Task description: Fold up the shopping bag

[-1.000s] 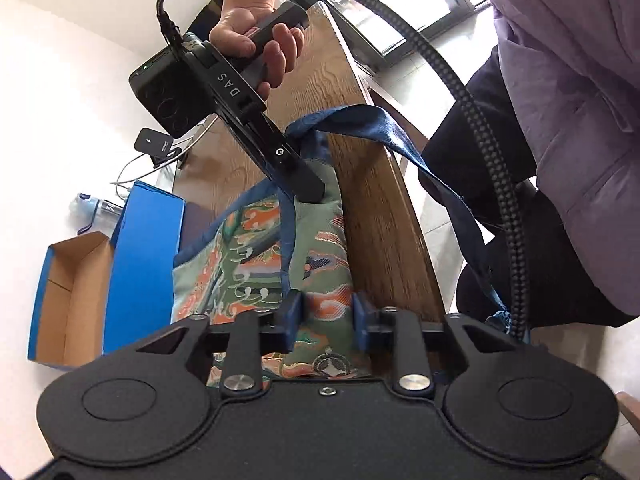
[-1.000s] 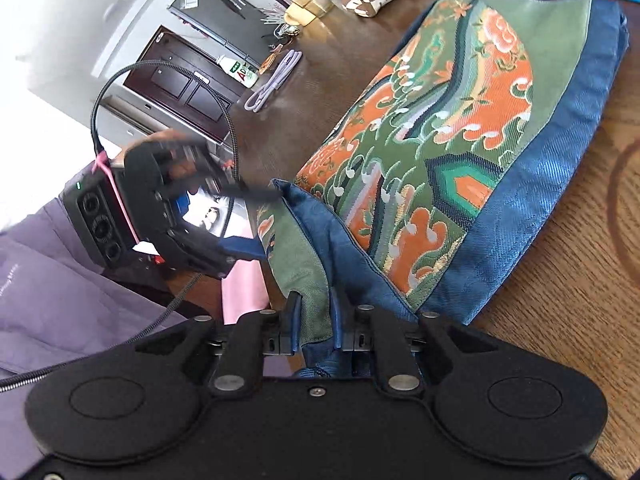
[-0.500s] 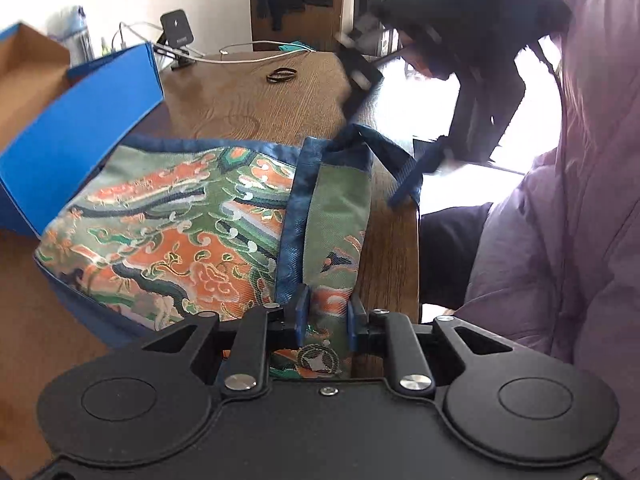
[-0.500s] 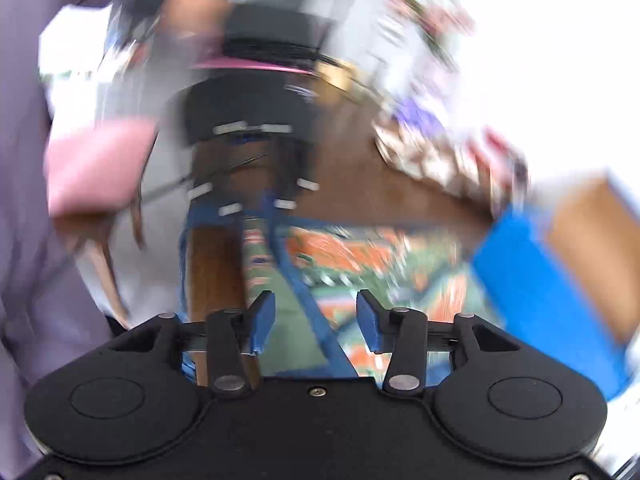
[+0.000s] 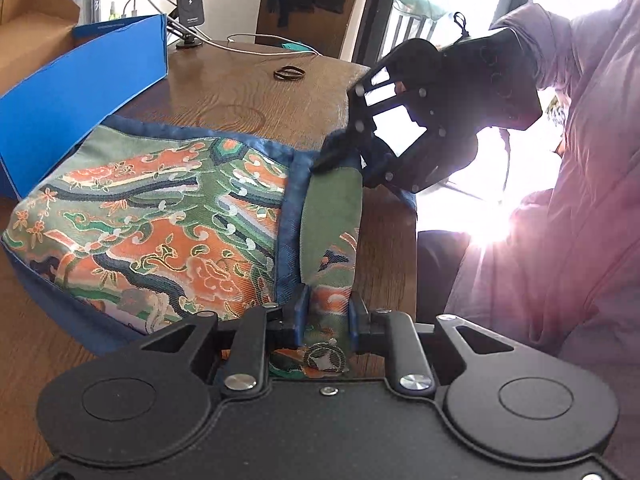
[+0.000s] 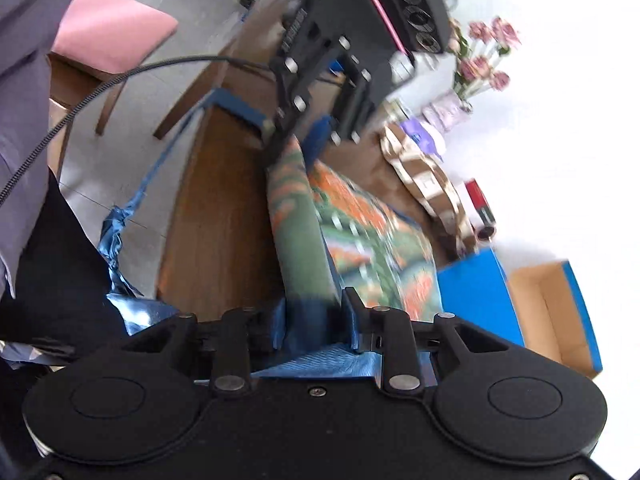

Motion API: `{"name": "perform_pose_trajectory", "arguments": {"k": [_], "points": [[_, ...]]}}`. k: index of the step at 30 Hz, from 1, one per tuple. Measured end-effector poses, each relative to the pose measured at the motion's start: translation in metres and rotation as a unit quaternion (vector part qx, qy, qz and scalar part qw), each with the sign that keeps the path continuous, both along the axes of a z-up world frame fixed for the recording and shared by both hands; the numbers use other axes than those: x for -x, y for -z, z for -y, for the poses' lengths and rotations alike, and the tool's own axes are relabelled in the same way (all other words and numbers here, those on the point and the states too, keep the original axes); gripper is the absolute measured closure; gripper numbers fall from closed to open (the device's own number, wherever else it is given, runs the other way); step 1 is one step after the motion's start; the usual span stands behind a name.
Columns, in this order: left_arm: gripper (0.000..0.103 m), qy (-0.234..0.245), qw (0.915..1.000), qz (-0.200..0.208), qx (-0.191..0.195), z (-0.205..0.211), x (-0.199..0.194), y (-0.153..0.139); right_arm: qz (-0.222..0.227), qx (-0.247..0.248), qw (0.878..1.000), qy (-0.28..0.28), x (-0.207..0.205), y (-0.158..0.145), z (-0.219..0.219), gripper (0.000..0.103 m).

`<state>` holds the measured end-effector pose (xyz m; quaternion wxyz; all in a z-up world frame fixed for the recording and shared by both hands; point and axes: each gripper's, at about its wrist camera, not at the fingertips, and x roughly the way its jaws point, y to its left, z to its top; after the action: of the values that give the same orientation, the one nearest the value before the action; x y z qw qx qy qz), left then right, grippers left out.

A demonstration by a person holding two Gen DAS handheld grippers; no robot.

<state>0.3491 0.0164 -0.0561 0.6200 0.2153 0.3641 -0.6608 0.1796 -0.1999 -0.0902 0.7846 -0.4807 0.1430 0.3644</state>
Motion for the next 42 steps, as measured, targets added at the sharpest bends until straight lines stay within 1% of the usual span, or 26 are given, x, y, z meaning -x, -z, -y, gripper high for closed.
{"name": "perform_pose_trajectory", "arguments": {"k": [2, 3, 5, 6, 7, 8, 9, 11, 12, 14, 15, 16, 17, 18, 20, 24, 26, 27, 29, 30, 31, 33, 36, 38, 40, 42], "points": [[0.082, -0.002, 0.9996, -0.027, -0.004, 0.000, 0.000, 0.000, -0.036, -0.015, 0.999, 0.018, -0.008, -0.009, 0.001, 0.089], [0.082, 0.008, 0.9986, -0.051, -0.004, -0.001, 0.003, 0.001, -0.083, -0.038, 0.995, 0.027, -0.014, -0.018, 0.003, 0.089], [0.079, 0.015, 0.9966, -0.080, 0.001, -0.005, 0.005, 0.003, -0.155, -0.073, 0.985, 0.033, -0.022, -0.030, 0.011, 0.089], [0.078, 0.014, 0.9964, -0.083, 0.003, -0.007, 0.004, 0.003, -0.211, -0.097, 0.972, 0.036, -0.028, -0.038, 0.018, 0.089], [0.071, 0.005, 0.9978, -0.066, 0.006, -0.008, 0.007, -0.001, -0.246, -0.110, 0.962, 0.042, -0.035, -0.041, 0.022, 0.089], [0.057, -0.005, 0.9988, -0.048, 0.008, -0.010, 0.010, -0.005, -0.280, -0.123, 0.951, 0.047, -0.042, -0.044, 0.026, 0.089], [0.051, -0.015, 0.9994, -0.031, 0.011, -0.011, 0.013, -0.010, -0.301, -0.130, 0.943, 0.053, -0.050, -0.046, 0.028, 0.089], [0.032, -0.002, 0.9982, 0.053, 0.026, -0.018, 0.038, -0.023, -0.356, -0.148, 0.921, 0.064, -0.069, -0.047, 0.035, 0.089], [0.032, 0.005, 0.9962, 0.081, 0.031, -0.022, 0.049, -0.025, -0.391, -0.156, 0.905, 0.067, -0.082, -0.047, 0.040, 0.089], [0.032, 0.006, 0.9873, 0.155, 0.036, -0.027, 0.073, -0.017, -0.423, -0.159, 0.890, 0.065, -0.095, -0.046, 0.042, 0.089], [0.034, 0.000, 0.9866, 0.160, 0.033, -0.029, 0.074, -0.016, -0.433, -0.157, 0.885, 0.065, -0.102, -0.045, 0.040, 0.089], [0.041, -0.012, 0.9857, 0.165, 0.029, -0.031, 0.075, -0.010, -0.445, -0.158, 0.879, 0.065, -0.107, -0.043, 0.038, 0.089], [0.056, -0.017, 0.9844, 0.171, 0.038, -0.033, 0.076, -0.006, -0.454, -0.159, 0.874, 0.066, -0.110, -0.041, 0.040, 0.089], [0.059, -0.020, 0.9840, 0.172, 0.042, -0.035, 0.075, -0.005, -0.463, -0.161, 0.869, 0.067, -0.114, -0.040, 0.041, 0.089], [0.061, -0.034, 0.9858, 0.155, 0.056, -0.042, 0.071, -0.007, -0.475, -0.164, 0.862, 0.070, -0.117, -0.037, 0.040, 0.089], [0.064, -0.045, 0.9907, 0.108, 0.069, -0.051, 0.058, -0.008, -0.512, -0.185, 0.834, 0.087, -0.129, -0.031, 0.045, 0.089], [0.065, -0.052, 0.9943, 0.061, 0.070, -0.050, 0.043, -0.006, -0.532, -0.193, 0.819, 0.095, -0.137, -0.030, 0.049, 0.089], [0.064, -0.052, 0.9948, 0.055, 0.068, -0.050, 0.041, -0.005, -0.549, -0.201, 0.805, 0.099, -0.142, -0.027, 0.051, 0.089], [0.061, -0.051, 0.9945, 0.066, 0.063, -0.050, 0.041, -0.012, -0.573, -0.209, 0.786, 0.101, -0.146, -0.024, 0.055, 0.089], [0.060, -0.053, 0.9936, 0.076, 0.065, -0.050, 0.042, -0.014, -0.591, -0.215, 0.771, 0.102, -0.149, -0.020, 0.056, 0.089], [0.060, -0.053, 0.9923, 0.088, 0.069, -0.051, 0.046, -0.017, -0.597, -0.215, 0.766, 0.101, -0.150, -0.020, 0.056, 0.089], [0.061, -0.048, 0.9922, 0.086, 0.077, -0.052, 0.048, -0.017, -0.611, -0.214, 0.755, 0.101, -0.151, -0.020, 0.059, 0.089], [0.064, -0.053, 0.9927, 0.055, 0.094, -0.059, 0.042, -0.014, -0.625, -0.214, 0.744, 0.101, -0.155, -0.018, 0.059, 0.089], [0.066, -0.069, 0.9924, 0.019, 0.100, -0.062, 0.033, -0.008, -0.631, -0.218, 0.737, 0.103, -0.156, -0.016, 0.060, 0.089], [0.067, -0.089, 0.9909, -0.021, 0.099, -0.064, 0.023, 0.001, -0.640, -0.230, 0.725, 0.110, -0.156, -0.014, 0.064, 0.090], [0.067, -0.116, 0.9855, -0.072, 0.101, -0.068, 0.014, 0.010, -0.636, -0.244, 0.723, 0.119, -0.155, -0.014, 0.066, 0.090]]}}
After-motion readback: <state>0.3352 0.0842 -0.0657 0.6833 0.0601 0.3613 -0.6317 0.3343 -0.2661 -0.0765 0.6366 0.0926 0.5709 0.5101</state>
